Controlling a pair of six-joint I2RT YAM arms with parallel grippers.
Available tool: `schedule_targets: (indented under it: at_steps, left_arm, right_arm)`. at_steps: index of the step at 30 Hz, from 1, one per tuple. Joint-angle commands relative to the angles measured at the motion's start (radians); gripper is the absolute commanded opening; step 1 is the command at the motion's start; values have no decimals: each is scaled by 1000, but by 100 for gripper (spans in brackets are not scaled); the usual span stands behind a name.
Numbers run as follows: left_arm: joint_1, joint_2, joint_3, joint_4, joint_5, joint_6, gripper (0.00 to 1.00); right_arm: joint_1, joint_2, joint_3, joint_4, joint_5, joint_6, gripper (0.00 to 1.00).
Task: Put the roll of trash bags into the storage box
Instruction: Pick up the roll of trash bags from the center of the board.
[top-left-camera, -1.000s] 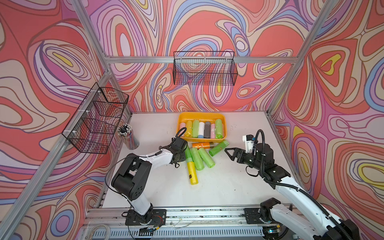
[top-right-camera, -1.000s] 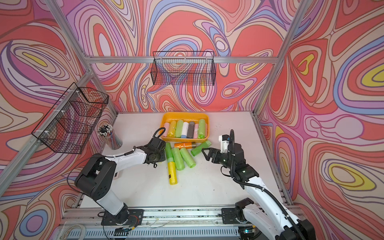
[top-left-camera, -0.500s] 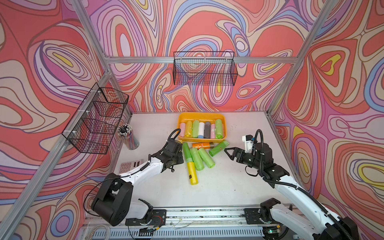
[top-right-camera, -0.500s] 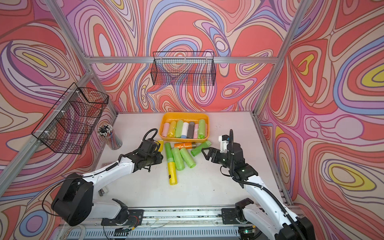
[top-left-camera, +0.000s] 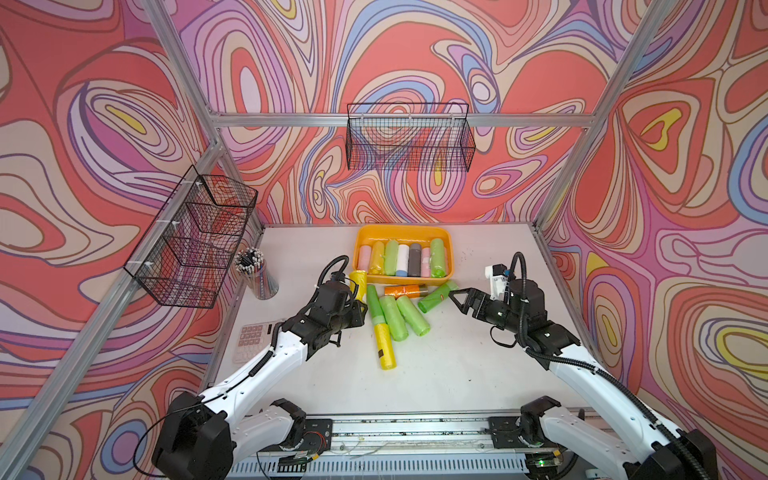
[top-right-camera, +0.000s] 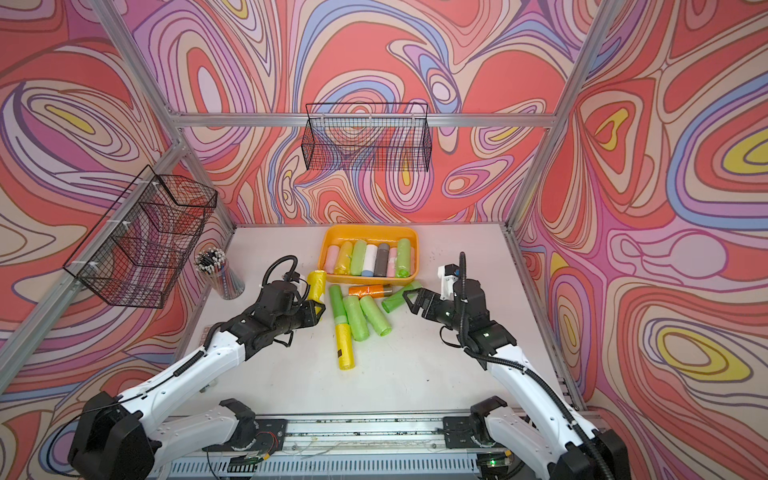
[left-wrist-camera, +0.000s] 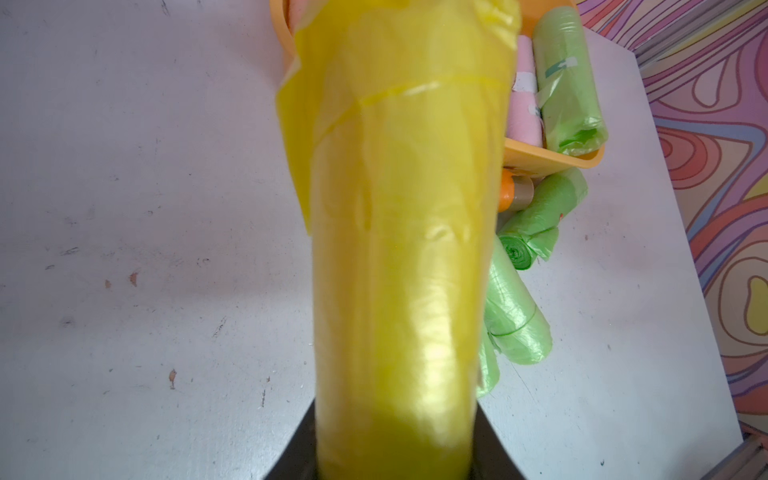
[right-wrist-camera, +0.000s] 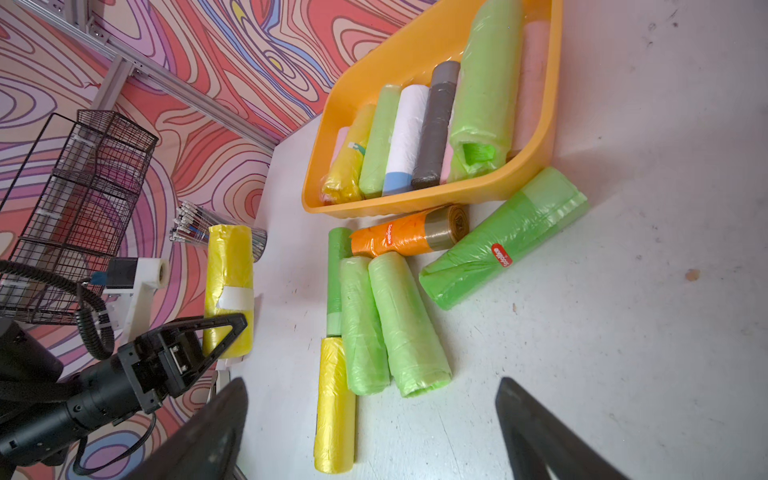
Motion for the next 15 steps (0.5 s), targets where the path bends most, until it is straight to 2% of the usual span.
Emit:
schedule_targets:
  at_steps: [1,7,15]
  left_arm:
    - [4,-19,18,46,57,10,24]
    - [4,0,18,95,124,-21,24]
    - [5,36,47,126,146,-45,24]
  right_arm:
    - [0,4,16,-17,17,28,95]
    - [0,-31,-14,-23,40,57,95]
    - [0,-17,-3,-57,73,49,95]
